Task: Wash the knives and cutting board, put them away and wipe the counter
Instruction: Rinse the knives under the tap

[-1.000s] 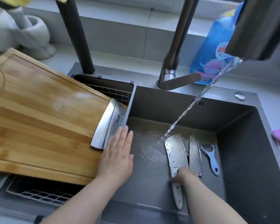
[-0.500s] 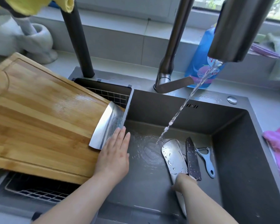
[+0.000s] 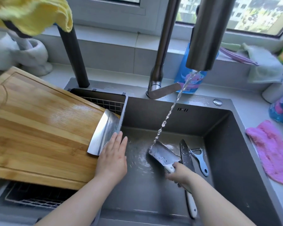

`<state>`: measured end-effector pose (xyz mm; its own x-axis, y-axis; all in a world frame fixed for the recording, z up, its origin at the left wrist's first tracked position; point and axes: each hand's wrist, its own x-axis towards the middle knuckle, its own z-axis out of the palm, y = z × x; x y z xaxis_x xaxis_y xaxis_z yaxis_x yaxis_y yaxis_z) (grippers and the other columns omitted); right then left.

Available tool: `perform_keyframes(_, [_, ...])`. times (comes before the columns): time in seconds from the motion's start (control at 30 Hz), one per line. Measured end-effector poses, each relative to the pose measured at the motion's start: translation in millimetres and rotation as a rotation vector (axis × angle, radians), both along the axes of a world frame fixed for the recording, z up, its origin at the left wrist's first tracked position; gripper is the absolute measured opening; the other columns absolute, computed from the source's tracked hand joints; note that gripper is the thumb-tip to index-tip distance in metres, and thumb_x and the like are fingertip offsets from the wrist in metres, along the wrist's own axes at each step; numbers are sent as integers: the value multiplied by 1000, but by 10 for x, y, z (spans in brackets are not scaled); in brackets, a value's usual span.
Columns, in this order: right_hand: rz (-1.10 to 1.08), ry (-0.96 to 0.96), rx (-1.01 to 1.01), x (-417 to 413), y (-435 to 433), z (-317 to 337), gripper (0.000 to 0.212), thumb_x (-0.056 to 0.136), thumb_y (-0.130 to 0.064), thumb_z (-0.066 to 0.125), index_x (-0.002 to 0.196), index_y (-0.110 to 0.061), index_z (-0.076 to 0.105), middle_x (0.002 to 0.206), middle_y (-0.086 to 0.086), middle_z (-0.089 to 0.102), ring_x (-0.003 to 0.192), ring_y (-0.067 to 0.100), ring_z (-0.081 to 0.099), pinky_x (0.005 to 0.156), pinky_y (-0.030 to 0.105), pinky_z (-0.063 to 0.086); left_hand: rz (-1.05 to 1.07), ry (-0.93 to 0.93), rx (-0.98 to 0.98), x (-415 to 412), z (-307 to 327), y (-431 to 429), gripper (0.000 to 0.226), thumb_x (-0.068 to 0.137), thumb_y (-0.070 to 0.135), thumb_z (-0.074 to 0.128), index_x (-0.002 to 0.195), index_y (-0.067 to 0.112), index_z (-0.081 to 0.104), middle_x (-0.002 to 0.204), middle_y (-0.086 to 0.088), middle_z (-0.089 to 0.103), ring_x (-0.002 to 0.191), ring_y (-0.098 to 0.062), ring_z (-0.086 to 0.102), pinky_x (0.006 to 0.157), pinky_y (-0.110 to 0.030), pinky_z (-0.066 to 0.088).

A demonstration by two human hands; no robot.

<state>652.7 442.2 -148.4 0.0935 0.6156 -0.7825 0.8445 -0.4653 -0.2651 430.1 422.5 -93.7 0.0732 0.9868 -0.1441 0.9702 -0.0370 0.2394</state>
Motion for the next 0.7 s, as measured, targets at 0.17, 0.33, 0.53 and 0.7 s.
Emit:
perform_keyframes(0.17, [97,-137,253,-47,-67,425,19,80,-26,53,96,-20,44,74,-6,47,55,13,48,54,24,36,-33,31,-6,-12,98,-56,61,92,13,29,147,21,3,155,-1,-14,141,-18,-19,114,-30,-11])
perform_keyframes(0.33, [278,-219,436,-99,-90,871,25,85,-28,53,108,-20,48,106,2,62,102,26,57,65,26,35,-278,-77,219,303,198,-116,73,77,11,46,144,12,20,153,-1,10,134,-7,-7,110,-26,-11])
perform_keyframes(0.53, [479,-294,618,-113,-200,1064,15,87,-29,48,98,-23,40,93,6,60,104,30,57,68,28,28,-528,69,91,412,221,65,69,70,21,33,138,13,28,144,2,39,136,-15,31,113,-25,-9])
perform_keyframes(0.7, [464,-332,698,-93,-247,1038,31,89,-29,45,118,-17,45,108,7,64,102,32,58,68,28,27,-290,16,228,503,256,148,78,78,19,43,144,7,4,148,-2,-3,141,-16,2,96,-19,-38])
